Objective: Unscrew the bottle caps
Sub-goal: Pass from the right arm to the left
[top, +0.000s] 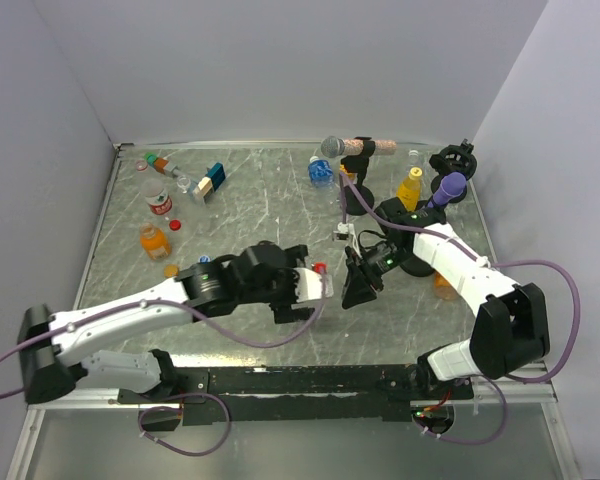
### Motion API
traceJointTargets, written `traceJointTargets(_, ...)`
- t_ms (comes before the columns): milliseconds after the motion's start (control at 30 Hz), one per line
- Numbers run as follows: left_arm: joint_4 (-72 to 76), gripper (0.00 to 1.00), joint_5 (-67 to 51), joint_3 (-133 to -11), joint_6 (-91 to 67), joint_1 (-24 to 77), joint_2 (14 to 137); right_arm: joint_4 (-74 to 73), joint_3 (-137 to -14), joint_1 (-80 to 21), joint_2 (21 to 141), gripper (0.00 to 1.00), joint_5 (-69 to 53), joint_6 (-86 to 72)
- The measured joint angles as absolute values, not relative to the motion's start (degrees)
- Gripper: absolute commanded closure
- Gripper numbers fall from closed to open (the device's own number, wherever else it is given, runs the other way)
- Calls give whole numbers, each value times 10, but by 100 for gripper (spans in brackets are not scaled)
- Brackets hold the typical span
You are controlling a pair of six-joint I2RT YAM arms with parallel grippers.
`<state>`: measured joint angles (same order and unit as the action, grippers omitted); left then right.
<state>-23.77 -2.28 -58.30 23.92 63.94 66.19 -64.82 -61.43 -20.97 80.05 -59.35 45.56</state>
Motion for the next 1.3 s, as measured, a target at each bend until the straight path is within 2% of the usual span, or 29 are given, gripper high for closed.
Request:
traceJointTargets(167,-285,1,-35,-618,279,640,732,-654,-614,-201,801,91,-610,466)
traceJointTargets(267,-288,8,-36,-627,284,640,743,-660,-614,-200,801,90,-620,473)
traceJointTargets(367,-288,21,-33,-634,284,647,750,-663,-614,-200,801,90,-625,475)
traceJointTargets(433,-294,42,-29,-642,285,655,760,-663,-614,-200,801,89,-624,474)
traceJointTargets(467,-298,44,-24,-645,282,657,764,-663,-614,-200,801,89,-624,474)
traceJointTargets(633,-325,47,-6,-671,276,667,791,-666,-614,-197,801,88,-616,473)
traceJointTargets(767,-329,39,13,-675,271,677,798,-668,-614,-194,801,87,-613,473)
traceJointTargets(833,-328,38,18,-675,268,680,798,-670,-614,-192,801,87,-615,475)
traceJointTargets(1100,-321,48,43,-675,259,688,809,-672,-614,-186,801,86,-611,479)
traceJointTargets(1200,-319,72,51,-675,258,691,816,-671,-614,-185,801,85,-606,479)
traceJointTargets(1267,-318,85,56,-675,256,693,820,-671,-614,-185,801,78,-605,479)
traceJointTargets(1300,-317,87,57,-675,255,693,821,-671,-614,-184,801,72,-604,479)
